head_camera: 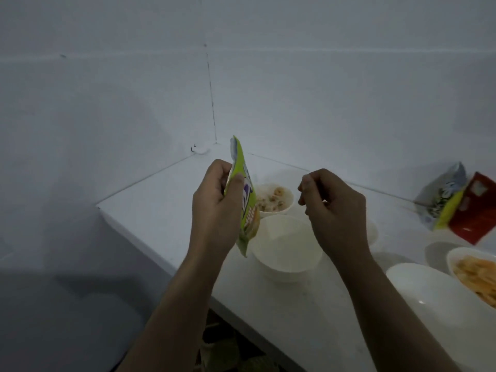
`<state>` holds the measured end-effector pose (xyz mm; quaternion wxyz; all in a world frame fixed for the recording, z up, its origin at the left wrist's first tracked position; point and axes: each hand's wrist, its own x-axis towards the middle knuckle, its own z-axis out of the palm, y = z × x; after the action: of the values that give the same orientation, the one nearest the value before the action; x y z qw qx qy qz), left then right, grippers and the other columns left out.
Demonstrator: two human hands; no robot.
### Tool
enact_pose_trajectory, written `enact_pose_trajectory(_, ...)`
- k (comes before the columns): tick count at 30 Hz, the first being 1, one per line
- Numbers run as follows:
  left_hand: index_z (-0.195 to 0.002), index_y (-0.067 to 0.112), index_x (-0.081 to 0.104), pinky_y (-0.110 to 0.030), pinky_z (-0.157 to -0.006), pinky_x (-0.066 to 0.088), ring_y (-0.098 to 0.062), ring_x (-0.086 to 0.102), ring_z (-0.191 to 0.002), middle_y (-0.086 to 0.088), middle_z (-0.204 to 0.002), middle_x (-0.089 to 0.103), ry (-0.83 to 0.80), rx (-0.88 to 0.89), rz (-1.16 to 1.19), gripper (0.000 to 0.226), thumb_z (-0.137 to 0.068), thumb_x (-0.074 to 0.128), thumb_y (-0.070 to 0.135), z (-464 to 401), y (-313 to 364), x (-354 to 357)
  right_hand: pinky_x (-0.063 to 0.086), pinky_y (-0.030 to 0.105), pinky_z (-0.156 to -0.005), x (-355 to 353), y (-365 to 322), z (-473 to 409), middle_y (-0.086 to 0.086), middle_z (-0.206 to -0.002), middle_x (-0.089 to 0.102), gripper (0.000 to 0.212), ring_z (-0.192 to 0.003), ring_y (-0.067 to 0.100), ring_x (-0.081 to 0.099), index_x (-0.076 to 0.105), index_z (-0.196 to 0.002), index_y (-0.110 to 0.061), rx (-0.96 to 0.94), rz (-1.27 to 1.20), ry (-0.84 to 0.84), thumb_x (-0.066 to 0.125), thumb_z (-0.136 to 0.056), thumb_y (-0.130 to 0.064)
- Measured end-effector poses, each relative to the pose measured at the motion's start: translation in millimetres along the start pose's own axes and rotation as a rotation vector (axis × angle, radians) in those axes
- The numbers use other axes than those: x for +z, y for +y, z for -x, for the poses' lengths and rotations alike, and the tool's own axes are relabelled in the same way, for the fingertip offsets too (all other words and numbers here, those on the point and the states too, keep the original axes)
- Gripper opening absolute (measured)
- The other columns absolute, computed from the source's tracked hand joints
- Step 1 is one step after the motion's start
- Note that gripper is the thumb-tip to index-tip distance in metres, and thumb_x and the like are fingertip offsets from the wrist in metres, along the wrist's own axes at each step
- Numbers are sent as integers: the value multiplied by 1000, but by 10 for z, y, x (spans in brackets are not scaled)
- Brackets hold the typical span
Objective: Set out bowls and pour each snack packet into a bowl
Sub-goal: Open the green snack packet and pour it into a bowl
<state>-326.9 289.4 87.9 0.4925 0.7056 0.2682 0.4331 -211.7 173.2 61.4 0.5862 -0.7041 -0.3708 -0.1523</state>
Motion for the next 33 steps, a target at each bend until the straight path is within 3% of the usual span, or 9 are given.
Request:
enact_pose_trajectory(7, -87, 7, 48, -27, -60, 52, -24, 65, -80, -12, -88, 63, -232, -33, -110, 19, -98, 47, 23, -819, -573, -374, 52, 41, -61, 938, 65, -98, -1, -63, 63, 24, -61, 19, 60, 62, -76, -16, 147, 44, -19, 54, -98, -19)
enact_pose_trajectory(12, -87, 8, 50, -39, -69, 52, -33, 64, -92, -16, -94, 65, -504, -152, -146, 18, -95, 48, 24, -1182, -1013, -402, 51, 32, -54, 1461, 115, -124, -3, -64, 66, 28, -55, 11, 59, 63, -72, -20, 375, 63, -79, 53, -98, -23)
enact_pose_trajectory(15, -89, 9, 53, -37, -69, 48, -32, 64, -90, -16, -95, 66, -664, -199, -159, 18, -94, 51, 27, -1252, -1245, -405, 51, 26, -50, 1668, 156, -57, 3, -70, 67, 27, -57, 11, 61, 64, -76, -13, 514, 30, -94, 53, -98, -22)
enact_pose_trajectory(18, -84, 17, 55, -34, -69, 46, -23, 61, -77, -11, -89, 67, -814, -239, -67, 17, -94, 55, 31, -1284, -1383, -402, 56, 35, -56, 1782, 216, 12, 13, -77, 64, 27, -66, 23, 63, 61, -81, -7, 620, 24, -71, 53, -98, -26)
enact_pose_trajectory(20, -84, 24, 59, -29, -69, 49, -15, 63, -75, -2, -84, 67, -911, -300, 22, 20, -97, 51, 38, -1333, -1428, -386, 53, 29, -53, 1825, 221, 36, 13, -74, 60, 31, -63, 20, 60, 58, -87, 0, 720, -45, -39, 52, -99, -28)
enact_pose_trajectory(23, -101, 35, 66, -22, -63, 53, -8, 69, -73, 5, -85, 72, -982, -346, 114, 26, -100, 43, 47, -1410, -1488, -349, 51, 23, -53, 1841, 177, 30, 10, -74, 59, 35, -62, 16, 59, 59, -94, 4, 819, -116, -45, 51, -101, -30)
enact_pose_trajectory(27, -113, 35, 66, -30, -77, 54, -13, 70, -85, 3, -95, 73, -1055, -388, 181, 28, -100, 44, 46, -1503, -1606, -273, 54, 27, -59, 1829, 126, -60, 7, -74, 60, 43, -64, 16, 59, 59, -99, 2, 886, -79, -90, 49, -101, -40)
enact_pose_trajectory(29, -120, 29, 64, -29, -78, 51, -12, 69, -84, 4, -93, 72, -1099, -427, 212, 31, -100, 45, 44, -1538, -1656, -239, 53, 28, -60, 1825, 104, -85, 5, -73, 60, 44, -64, 14, 58, 59, -99, 1, 909, -58, -91, 49, -101, -42)
enact_pose_trajectory(33, -109, 10, 64, -29, -71, 50, -12, 64, -66, 3, -69, 65, -1142, -418, 236, 29, -101, 43, 29, -1578, -1644, -239, 56, 29, -63, 1856, 53, -80, 4, -77, 63, 43, -68, 14, 61, 63, -100, -5, 939, -56, -105, 48, -100, -46)
